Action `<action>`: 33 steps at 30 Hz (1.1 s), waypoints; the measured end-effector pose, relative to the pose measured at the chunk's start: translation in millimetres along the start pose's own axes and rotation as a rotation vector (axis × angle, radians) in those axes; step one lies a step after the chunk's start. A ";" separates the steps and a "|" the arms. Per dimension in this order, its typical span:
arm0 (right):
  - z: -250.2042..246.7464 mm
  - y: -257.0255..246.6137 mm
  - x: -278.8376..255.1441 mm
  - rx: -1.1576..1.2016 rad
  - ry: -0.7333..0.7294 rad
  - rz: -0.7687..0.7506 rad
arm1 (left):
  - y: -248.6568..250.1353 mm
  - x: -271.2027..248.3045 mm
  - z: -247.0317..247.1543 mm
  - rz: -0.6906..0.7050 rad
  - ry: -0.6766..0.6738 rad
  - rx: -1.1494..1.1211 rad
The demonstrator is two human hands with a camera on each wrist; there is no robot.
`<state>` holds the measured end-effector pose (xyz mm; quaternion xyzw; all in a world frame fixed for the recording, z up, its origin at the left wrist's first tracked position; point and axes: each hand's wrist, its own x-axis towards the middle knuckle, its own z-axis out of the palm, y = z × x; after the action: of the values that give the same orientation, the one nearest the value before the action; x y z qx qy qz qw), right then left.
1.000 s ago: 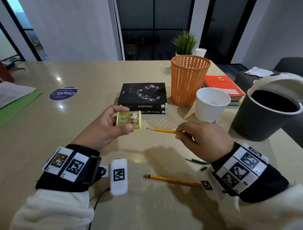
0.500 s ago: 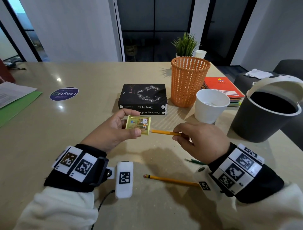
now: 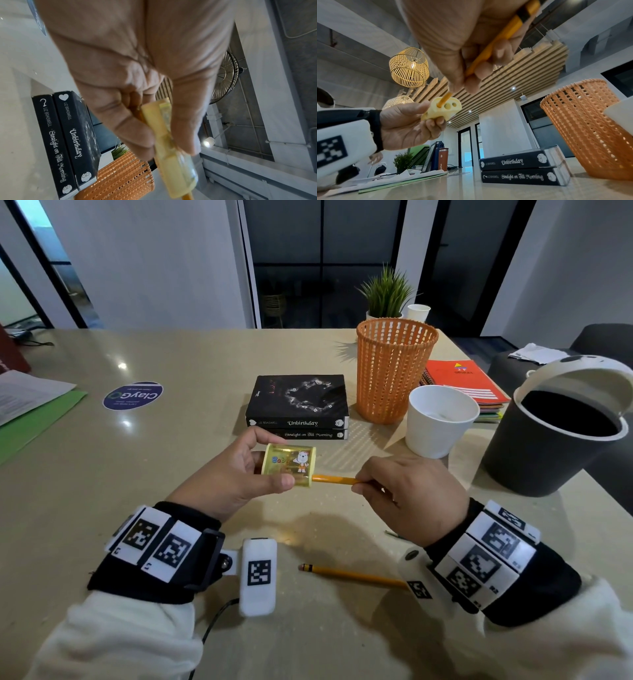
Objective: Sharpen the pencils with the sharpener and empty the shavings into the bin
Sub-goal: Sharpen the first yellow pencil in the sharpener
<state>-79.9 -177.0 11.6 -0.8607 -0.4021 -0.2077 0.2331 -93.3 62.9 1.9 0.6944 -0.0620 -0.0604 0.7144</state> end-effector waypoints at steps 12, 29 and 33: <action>10.5 9.7 -3.3 0.028 -0.257 0.149 | -2.8 -1.5 3.4 0.016 -0.045 0.106; -0.1 16.9 -5.8 -0.072 -0.187 0.195 | -9.2 -0.8 -16.1 0.029 0.023 0.014; -0.5 13.7 -2.3 -0.099 -0.076 0.128 | -8.8 -1.0 -14.7 0.028 -0.012 0.000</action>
<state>-70.6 -186.5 7.5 -0.9024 -0.3441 -0.1790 0.1878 -91.8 77.3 -7.3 0.6930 -0.0757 -0.0545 0.7149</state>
